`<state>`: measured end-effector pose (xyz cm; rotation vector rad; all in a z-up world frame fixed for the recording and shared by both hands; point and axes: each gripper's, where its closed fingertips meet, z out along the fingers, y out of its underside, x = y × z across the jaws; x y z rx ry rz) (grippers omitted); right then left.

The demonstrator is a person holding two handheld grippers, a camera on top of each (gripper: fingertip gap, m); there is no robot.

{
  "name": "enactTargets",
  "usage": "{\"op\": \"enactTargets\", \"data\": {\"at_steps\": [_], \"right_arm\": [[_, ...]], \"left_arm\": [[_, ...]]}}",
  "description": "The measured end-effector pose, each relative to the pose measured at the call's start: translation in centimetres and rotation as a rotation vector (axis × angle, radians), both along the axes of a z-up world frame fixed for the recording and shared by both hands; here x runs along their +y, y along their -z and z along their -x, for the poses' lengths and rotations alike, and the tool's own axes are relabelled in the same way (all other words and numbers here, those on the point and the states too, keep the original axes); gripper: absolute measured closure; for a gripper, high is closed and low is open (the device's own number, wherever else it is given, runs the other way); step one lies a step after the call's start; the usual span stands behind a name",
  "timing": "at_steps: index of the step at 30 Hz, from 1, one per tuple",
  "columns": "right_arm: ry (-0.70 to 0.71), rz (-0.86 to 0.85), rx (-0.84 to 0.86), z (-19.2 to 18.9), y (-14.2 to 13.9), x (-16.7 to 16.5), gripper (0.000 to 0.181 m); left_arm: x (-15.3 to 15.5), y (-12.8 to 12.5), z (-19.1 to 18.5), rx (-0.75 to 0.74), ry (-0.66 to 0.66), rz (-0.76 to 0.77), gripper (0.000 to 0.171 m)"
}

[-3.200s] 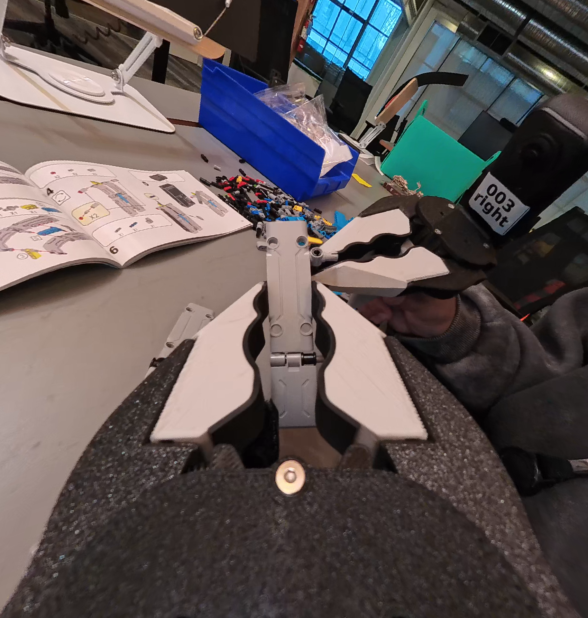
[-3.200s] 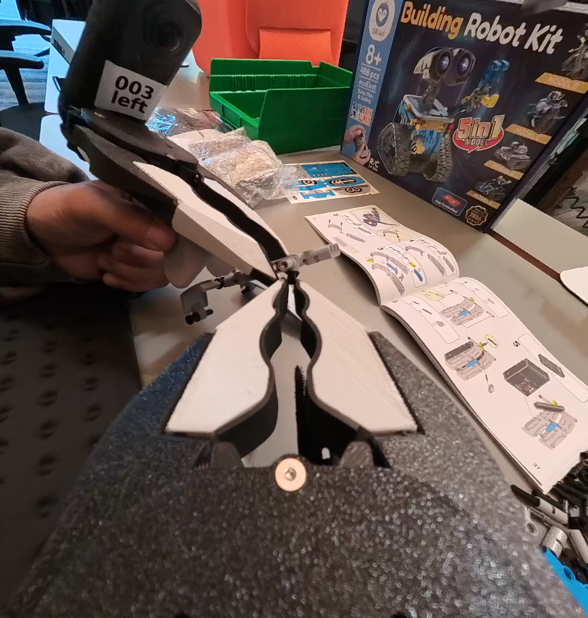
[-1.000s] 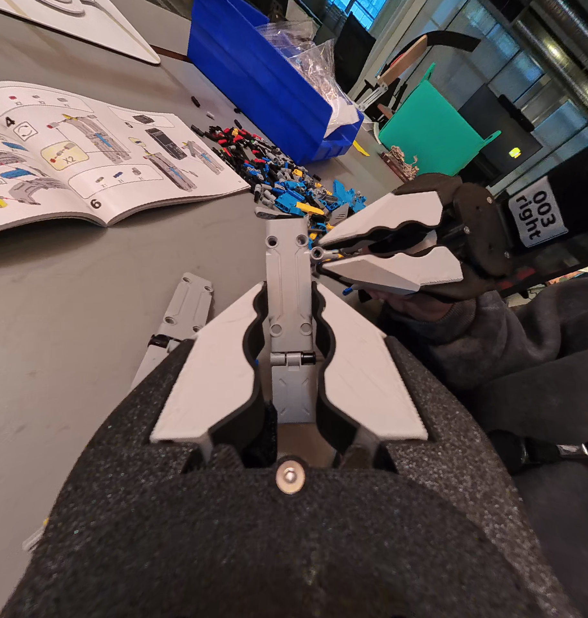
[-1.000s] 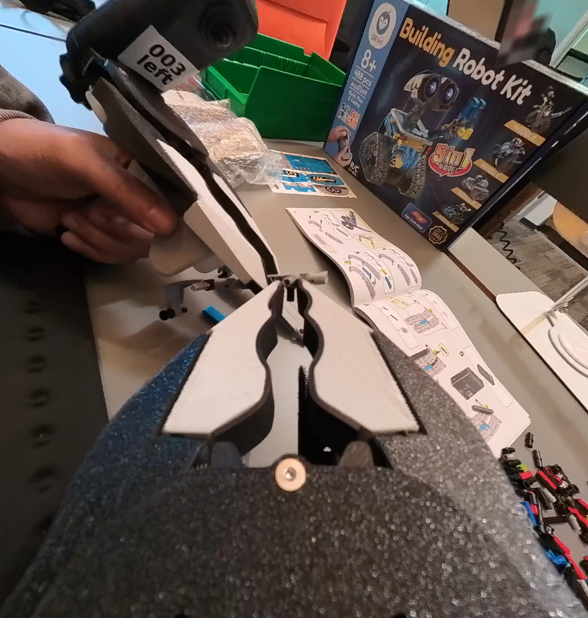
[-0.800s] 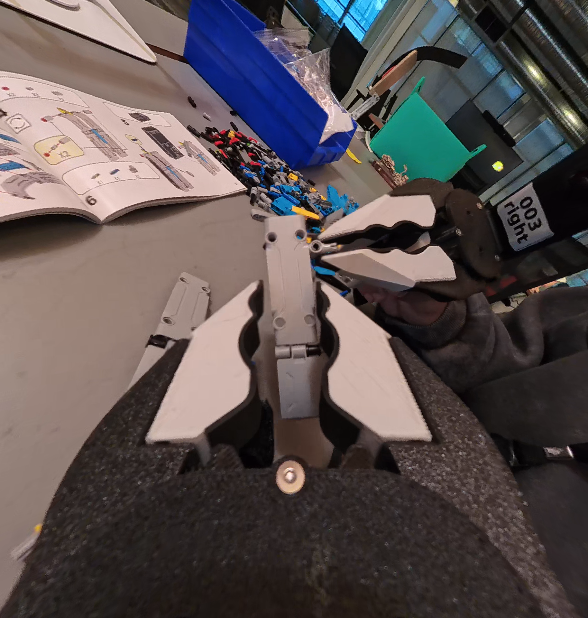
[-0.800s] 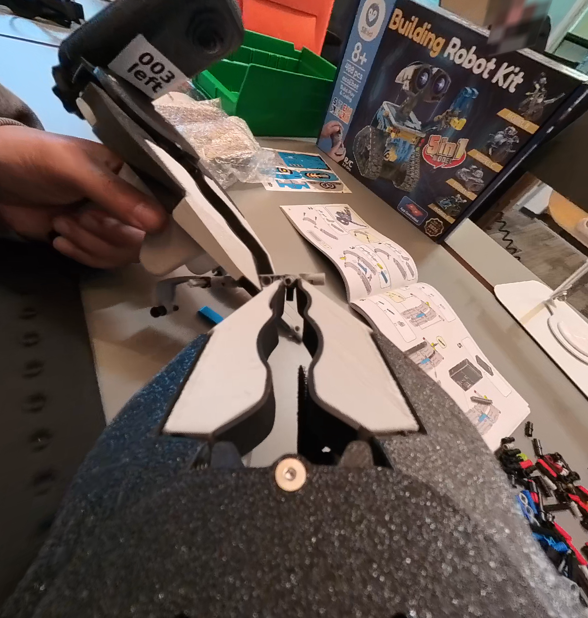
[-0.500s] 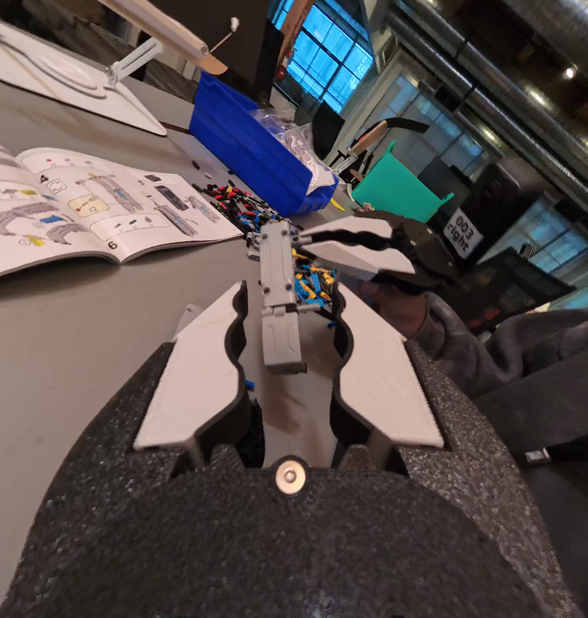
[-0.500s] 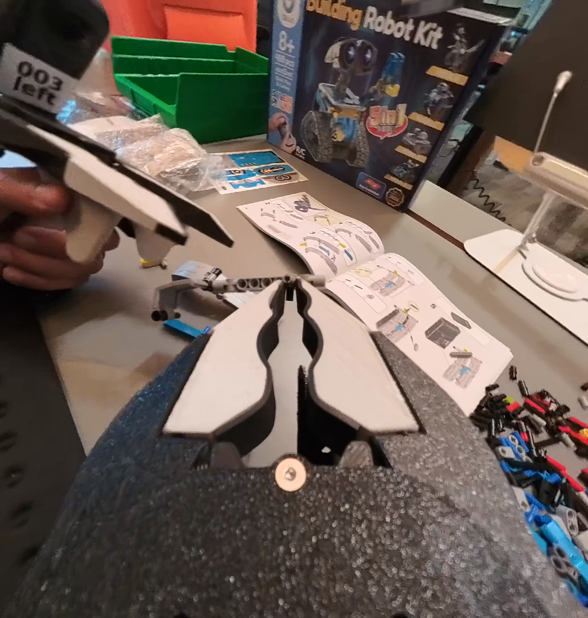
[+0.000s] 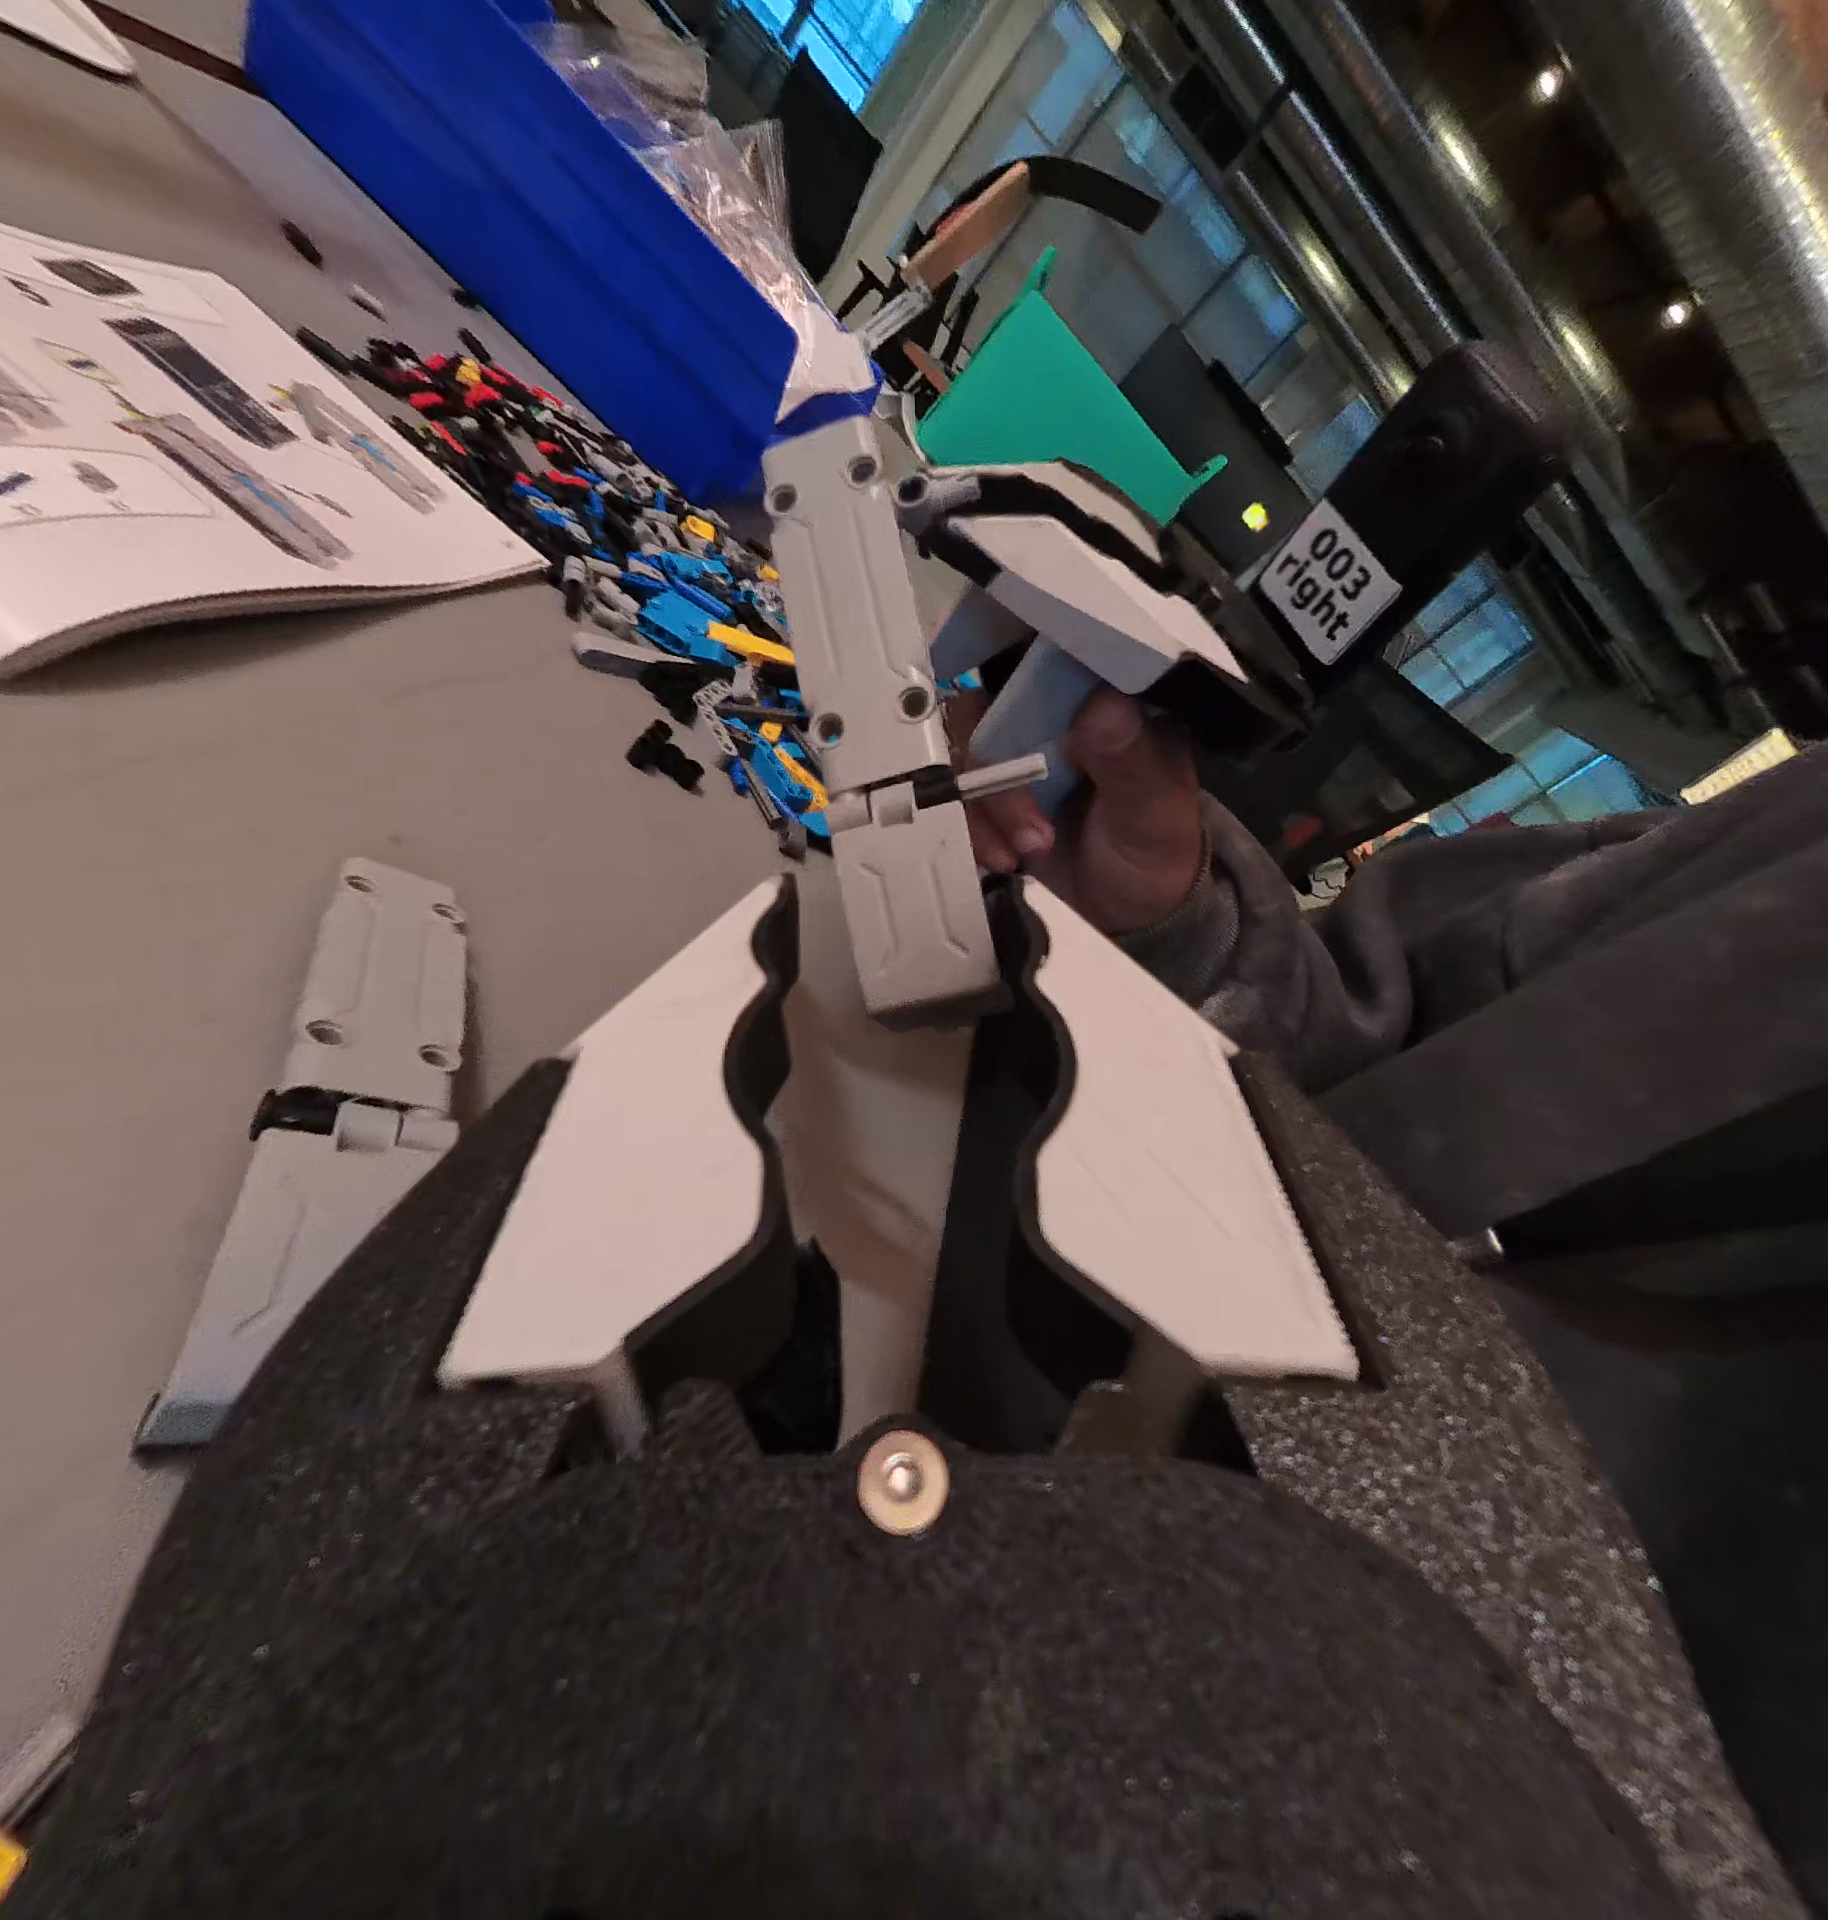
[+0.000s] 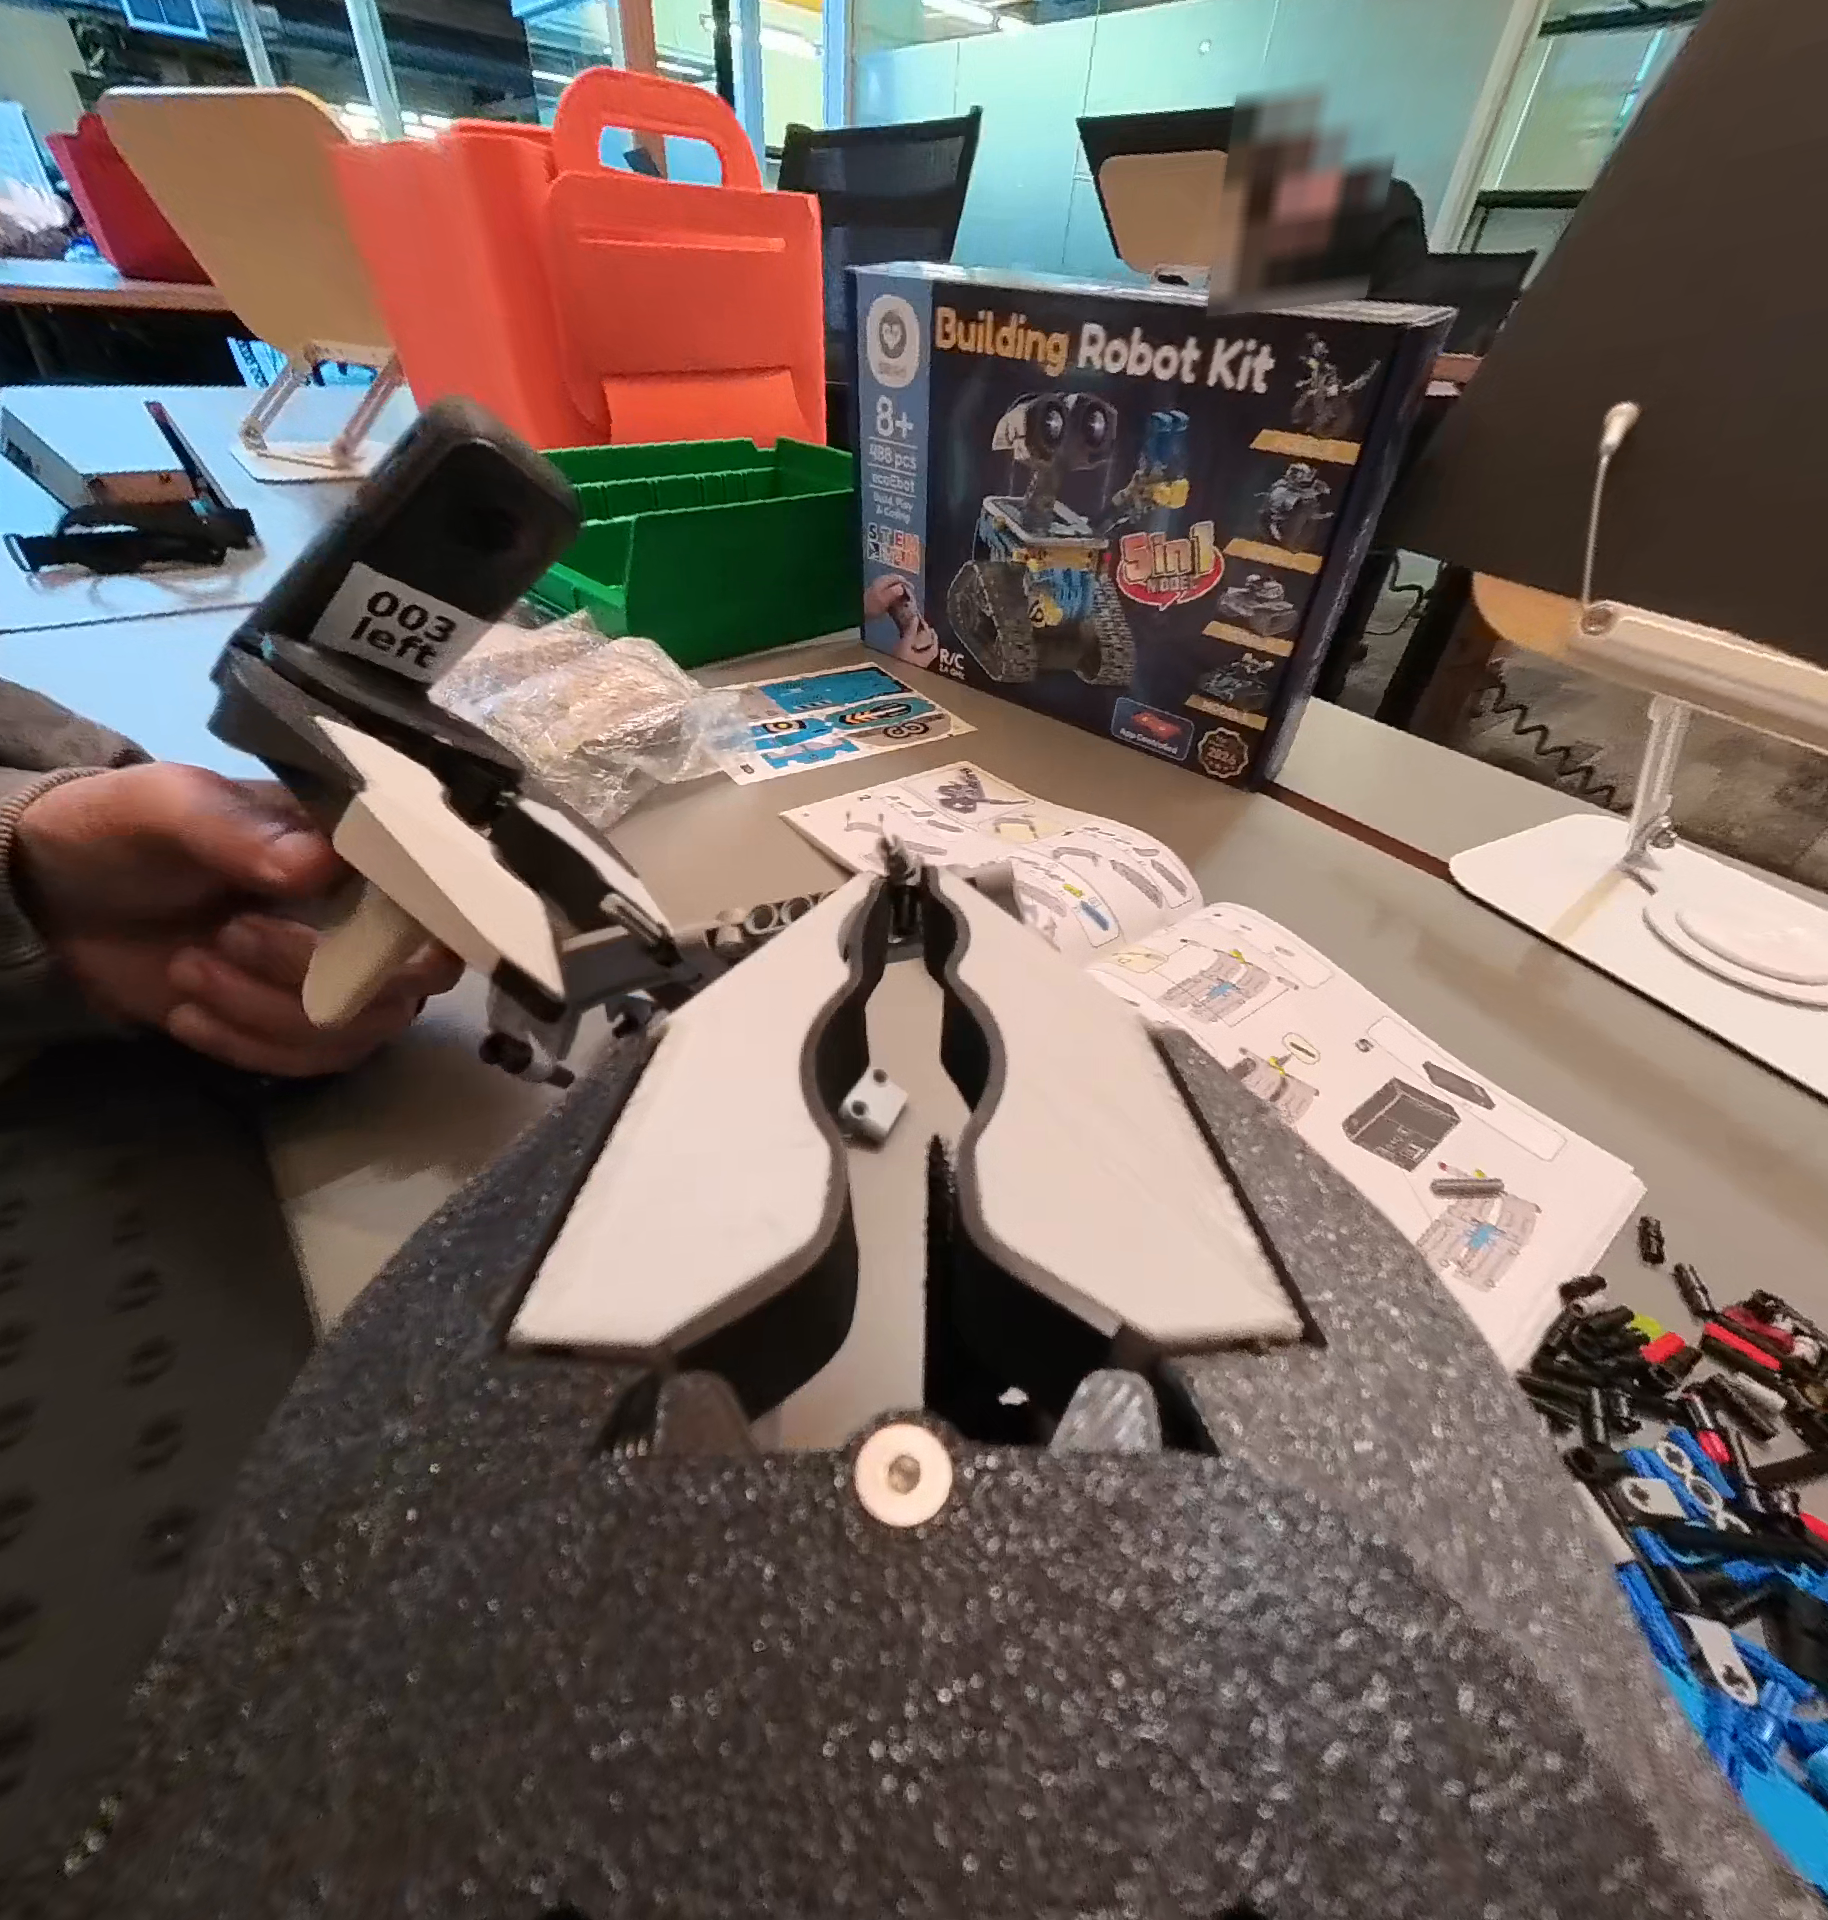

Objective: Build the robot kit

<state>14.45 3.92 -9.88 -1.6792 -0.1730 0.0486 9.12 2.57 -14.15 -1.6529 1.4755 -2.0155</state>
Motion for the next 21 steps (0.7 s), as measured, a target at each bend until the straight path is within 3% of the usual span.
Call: {"op": "enactTargets", "data": {"at_steps": [5,9,11,14,17,21], "right_arm": [[-0.014,-0.012,-0.037,0.7,-0.1,0.1,0.177],[-0.02,0.028,0.023,0.3,0.8,0.4,0.176],[-0.051,0.062,0.08,0.7,1.4,0.7,0.164],[-0.108,0.104,0.108,1.5,2.2,0.8,0.157],[-0.291,0.261,0.137,4.8,5.0,0.8,0.159],[-0.386,0.551,0.113,7.5,10.3,0.4,0.159]], "left_arm": [[-0.7,0.5,-0.1,0.038,0.053,0.024,0.145],[1.8,0.0,0.0,0.009,-0.087,-0.021,0.146],[3.2,-0.6,0.8,-0.012,-0.133,-0.054,0.146],[6.1,-0.2,2.2,0.028,-0.217,-0.194,0.146],[7.2,-0.2,3.7,0.063,-0.228,-0.257,0.146],[7.1,1.9,5.9,0.173,-0.231,-0.448,0.146]]}}
